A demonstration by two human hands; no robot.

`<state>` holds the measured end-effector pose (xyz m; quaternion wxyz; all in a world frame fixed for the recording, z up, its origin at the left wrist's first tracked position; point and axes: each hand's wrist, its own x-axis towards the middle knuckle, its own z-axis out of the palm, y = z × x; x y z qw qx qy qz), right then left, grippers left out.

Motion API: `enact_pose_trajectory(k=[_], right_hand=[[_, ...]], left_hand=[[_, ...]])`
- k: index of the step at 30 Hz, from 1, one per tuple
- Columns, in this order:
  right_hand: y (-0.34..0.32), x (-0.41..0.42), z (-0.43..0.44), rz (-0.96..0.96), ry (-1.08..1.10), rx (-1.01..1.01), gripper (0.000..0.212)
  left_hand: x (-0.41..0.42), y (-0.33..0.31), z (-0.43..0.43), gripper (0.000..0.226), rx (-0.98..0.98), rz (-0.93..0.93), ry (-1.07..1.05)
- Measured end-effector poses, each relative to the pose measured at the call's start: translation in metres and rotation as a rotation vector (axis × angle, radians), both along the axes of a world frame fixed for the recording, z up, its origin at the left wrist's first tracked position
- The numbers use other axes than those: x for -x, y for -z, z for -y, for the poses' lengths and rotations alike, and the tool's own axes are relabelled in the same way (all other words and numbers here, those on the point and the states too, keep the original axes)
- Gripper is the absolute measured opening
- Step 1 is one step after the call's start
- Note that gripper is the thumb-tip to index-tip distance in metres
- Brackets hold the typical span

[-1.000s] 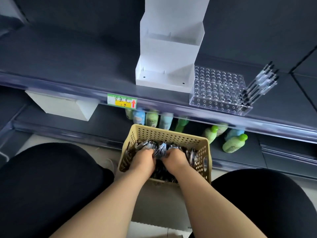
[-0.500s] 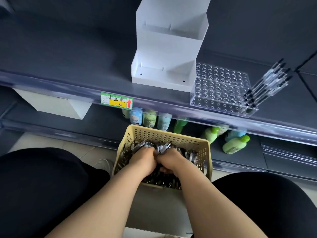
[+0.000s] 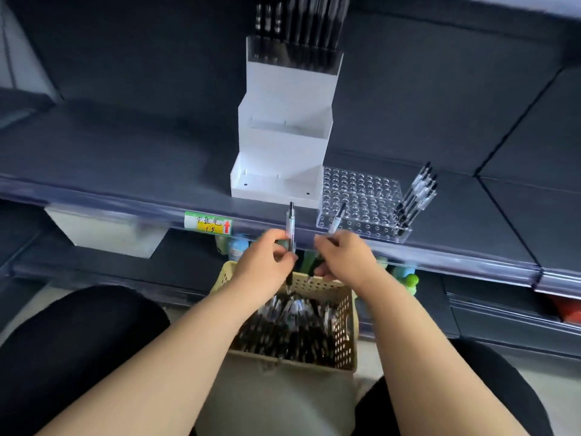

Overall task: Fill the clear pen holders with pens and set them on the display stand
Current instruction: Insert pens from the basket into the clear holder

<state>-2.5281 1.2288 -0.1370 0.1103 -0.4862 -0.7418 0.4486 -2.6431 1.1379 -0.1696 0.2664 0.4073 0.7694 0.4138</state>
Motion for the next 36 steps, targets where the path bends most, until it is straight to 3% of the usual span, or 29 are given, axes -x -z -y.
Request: enact_pose_trajectory(k=[5, 7, 10, 11, 14, 16, 18, 26, 30, 36], right_hand=[[-0.062, -0.023, -0.059, -0.122, 0.148, -0.381, 0.024], [-0.084, -0.036, -0.078, -0.202, 0.215, -0.443, 0.024], [-0.108, -0.049, -0.107, -0.314, 0.303, -0.460, 0.008], [-0.110, -0.050, -0.114, -0.312, 0.327, -0.460, 0.016], [-0.109, -0.048, -0.137, -0.188, 0.363, -0.553, 0.035], [-0.106, -0.046, -0.148, -0.104, 0.341, -0.620, 0.028], [-0.104, -0.047, -0.159, -0.075, 0.333, -0.635, 0.008], [-0.090, -0.047, -0.170, 0.147, 0.317, -0.715, 0.016], [-0.085, -0.052, -0.169, 0.168, 0.313, -0.692, 0.023], [-0.080, -0.053, -0.167, 0.143, 0.329, -0.702, 0.013]], left_hand=[[-0.001, -0.058, -0.048, 0.025, -0.155, -0.019, 0.085], [-0.006, -0.076, -0.070, 0.025, -0.212, -0.030, 0.101], [-0.016, -0.095, -0.104, 0.030, -0.273, -0.016, 0.171], [-0.019, -0.098, -0.113, 0.031, -0.288, -0.005, 0.198], [-0.024, -0.102, -0.142, 0.026, -0.317, 0.000, 0.253], [-0.024, -0.099, -0.156, 0.022, -0.324, -0.002, 0.275], [-0.021, -0.094, -0.167, 0.019, -0.329, -0.039, 0.291], [-0.012, -0.076, -0.182, 0.022, -0.331, -0.050, 0.270], [-0.017, -0.072, -0.186, 0.023, -0.364, 0.002, 0.271], [-0.021, -0.068, -0.193, 0.025, -0.375, 0.052, 0.264]])
